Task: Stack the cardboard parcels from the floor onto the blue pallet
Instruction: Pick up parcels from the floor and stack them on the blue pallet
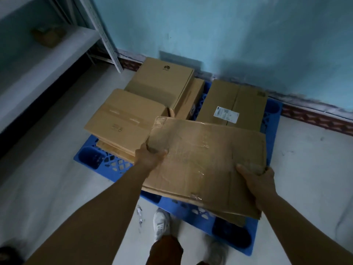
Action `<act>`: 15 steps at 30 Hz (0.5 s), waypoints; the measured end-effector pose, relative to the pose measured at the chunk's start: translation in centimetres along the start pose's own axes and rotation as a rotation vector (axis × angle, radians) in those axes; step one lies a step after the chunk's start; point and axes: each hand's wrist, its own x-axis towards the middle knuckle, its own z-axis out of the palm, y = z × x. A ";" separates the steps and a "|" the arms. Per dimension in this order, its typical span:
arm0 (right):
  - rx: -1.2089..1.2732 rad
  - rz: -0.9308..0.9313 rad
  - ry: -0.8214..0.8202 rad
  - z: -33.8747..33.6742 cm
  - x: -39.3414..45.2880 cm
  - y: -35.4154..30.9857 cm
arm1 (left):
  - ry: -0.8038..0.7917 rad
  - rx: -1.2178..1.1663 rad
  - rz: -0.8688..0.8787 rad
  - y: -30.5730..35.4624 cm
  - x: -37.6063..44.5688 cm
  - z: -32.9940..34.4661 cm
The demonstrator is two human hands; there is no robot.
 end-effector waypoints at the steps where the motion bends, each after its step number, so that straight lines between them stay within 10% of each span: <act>1: 0.005 0.012 0.006 0.8 0.8 0.3 | -0.012 0.020 -0.004 -0.1 1.5 0.3; 15: -0.056 0.101 0.236 12.0 8.6 5.2 | -0.029 0.255 0.074 -3.5 17.0 4.7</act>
